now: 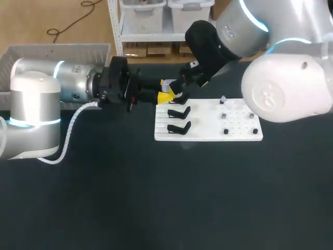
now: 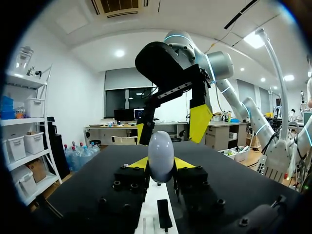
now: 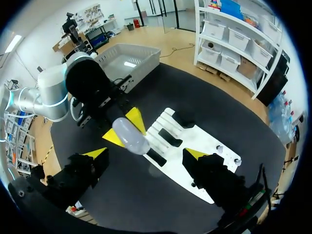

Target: Pick up each earbud case from the left stands, insert the matching earbuds, close the lid, and place the case in the box.

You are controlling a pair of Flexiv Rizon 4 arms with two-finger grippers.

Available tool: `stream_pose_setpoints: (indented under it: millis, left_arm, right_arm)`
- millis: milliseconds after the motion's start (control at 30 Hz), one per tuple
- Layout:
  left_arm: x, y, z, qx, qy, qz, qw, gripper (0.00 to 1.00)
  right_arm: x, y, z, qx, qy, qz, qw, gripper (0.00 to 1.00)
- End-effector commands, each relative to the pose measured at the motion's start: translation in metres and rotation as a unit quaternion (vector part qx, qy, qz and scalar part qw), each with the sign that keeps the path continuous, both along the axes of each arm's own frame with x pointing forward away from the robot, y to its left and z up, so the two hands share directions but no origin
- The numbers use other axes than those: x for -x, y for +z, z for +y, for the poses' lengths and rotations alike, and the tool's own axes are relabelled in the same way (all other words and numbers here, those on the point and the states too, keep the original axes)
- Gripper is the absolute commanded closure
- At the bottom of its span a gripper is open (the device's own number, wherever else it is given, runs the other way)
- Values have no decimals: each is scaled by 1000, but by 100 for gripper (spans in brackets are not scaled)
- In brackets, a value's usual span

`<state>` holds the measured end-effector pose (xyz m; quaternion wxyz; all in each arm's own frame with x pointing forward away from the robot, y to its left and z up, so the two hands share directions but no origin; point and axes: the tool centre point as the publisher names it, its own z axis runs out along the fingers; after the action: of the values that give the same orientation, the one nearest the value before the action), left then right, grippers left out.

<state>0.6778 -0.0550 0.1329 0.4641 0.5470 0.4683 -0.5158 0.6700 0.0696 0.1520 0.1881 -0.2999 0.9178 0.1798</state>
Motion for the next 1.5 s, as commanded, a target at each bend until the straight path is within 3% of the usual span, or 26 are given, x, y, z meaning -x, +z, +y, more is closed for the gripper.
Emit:
stream_pose_setpoints:
  millis: [33, 467, 800, 933, 1133, 1333, 1500]
  left_arm:
    - [-1, -1, 0, 1, 0, -1, 1000, 100]
    - [-1, -1, 0, 1, 0, -1, 1000, 100]
    - [-1, -1, 0, 1, 0, -1, 1000, 100]
    - [-1, -1, 0, 1, 0, -1, 1000, 100]
    - [0, -3, -1, -3, -4, -2, 1000, 100]
    - [1, -4, -4, -6, -8, -1, 1000, 100]
    - [1, -3, -6, -8, -10, -3, 1000, 100]
  right_arm:
    - [-5, -3, 2, 2, -4, 2, 1000, 0]
    - [-18, 2, -4, -2, -25, -6, 1000, 0]
    - [-30, 32, -24, -22, -49, -60, 997, 0]
    - [-34, 40, -44, 12, -51, -89, 995, 0]
    - [-39, 36, -82, 73, -72, -96, 990, 0]
    - [-40, 17, -114, 125, -77, -83, 986, 0]
    - [-41, -4, -132, 143, -78, -60, 985, 0]
